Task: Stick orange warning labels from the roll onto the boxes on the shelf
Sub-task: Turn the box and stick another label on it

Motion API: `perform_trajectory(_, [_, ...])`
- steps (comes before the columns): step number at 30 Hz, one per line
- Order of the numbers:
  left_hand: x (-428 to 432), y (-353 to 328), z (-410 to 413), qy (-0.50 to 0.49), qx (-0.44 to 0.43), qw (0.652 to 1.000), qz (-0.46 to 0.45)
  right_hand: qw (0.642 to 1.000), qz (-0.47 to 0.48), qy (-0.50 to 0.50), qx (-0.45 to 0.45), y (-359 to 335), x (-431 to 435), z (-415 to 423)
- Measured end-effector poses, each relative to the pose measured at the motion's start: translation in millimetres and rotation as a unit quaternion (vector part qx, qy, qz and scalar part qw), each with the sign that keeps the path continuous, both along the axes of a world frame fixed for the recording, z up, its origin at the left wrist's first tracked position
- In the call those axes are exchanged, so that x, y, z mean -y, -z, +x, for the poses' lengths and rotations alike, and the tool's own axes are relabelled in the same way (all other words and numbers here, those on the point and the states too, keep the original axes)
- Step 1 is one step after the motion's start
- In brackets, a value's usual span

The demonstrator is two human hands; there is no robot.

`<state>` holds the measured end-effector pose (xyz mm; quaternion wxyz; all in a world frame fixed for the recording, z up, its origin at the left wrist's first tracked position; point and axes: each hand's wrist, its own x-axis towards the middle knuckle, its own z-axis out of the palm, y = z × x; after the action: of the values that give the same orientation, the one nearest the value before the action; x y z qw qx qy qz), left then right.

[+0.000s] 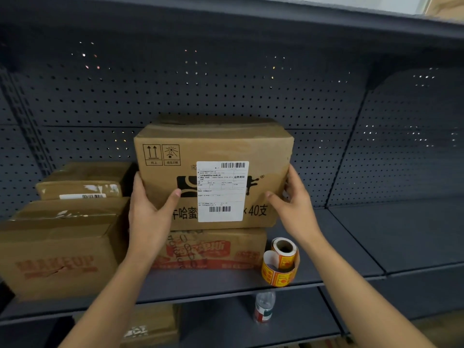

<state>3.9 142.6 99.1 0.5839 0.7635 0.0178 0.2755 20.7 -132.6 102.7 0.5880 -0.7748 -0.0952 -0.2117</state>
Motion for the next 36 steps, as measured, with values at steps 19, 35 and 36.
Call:
perform_trajectory(19, [70,74,-55,0.055,-0.022,0.998,0.014,0.957,-0.237,0.032,-0.166,85,37,-45])
perform_trajectory(35, [125,115,-34,0.339,-0.110,0.923,0.144,0.931,-0.283,-0.028,-0.229,89,51,-66])
perform_trajectory(36, [126,119,-32,0.354,-0.117,0.915,0.151,0.934,-0.275,-0.029,-0.227,88,54,-66])
